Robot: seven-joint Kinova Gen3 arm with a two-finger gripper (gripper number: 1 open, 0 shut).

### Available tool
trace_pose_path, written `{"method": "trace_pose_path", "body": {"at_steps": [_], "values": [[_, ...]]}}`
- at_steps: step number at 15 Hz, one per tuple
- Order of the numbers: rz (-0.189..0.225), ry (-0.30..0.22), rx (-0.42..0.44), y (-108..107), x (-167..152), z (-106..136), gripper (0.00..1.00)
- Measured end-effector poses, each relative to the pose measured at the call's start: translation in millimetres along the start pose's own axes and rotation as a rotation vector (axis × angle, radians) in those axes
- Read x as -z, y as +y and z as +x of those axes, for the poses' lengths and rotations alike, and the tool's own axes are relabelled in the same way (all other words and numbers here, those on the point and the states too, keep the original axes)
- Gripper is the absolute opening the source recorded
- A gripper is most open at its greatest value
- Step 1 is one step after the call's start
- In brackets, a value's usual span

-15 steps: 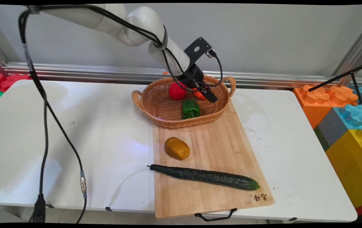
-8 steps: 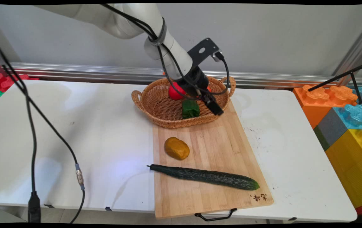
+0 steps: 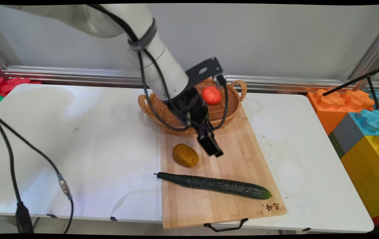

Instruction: Pick up the cucumber from the cutting board

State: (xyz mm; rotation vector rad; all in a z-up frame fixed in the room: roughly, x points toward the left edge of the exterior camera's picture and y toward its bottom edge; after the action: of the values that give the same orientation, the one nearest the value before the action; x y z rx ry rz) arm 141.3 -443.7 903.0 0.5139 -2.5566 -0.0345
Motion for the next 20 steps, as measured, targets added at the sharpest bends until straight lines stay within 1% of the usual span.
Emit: {"method": "trace_pose_path", "body": {"at_steps": [4,8,11,16,20], "values": [[-0.046,-0.012,-0.064,18.7,-10.2,-16.7,1.00],[-0.070,-0.012,-0.105,24.8,-34.2,-35.2,1.00],[-0.066,0.006,-0.125,23.7,-54.8,-45.2,1.00],[-0.033,0.030,-0.142,18.7,-89.8,-61.5,1.00],[-0.020,0.037,-0.154,15.2,-107.0,-71.2,1.00]]}}
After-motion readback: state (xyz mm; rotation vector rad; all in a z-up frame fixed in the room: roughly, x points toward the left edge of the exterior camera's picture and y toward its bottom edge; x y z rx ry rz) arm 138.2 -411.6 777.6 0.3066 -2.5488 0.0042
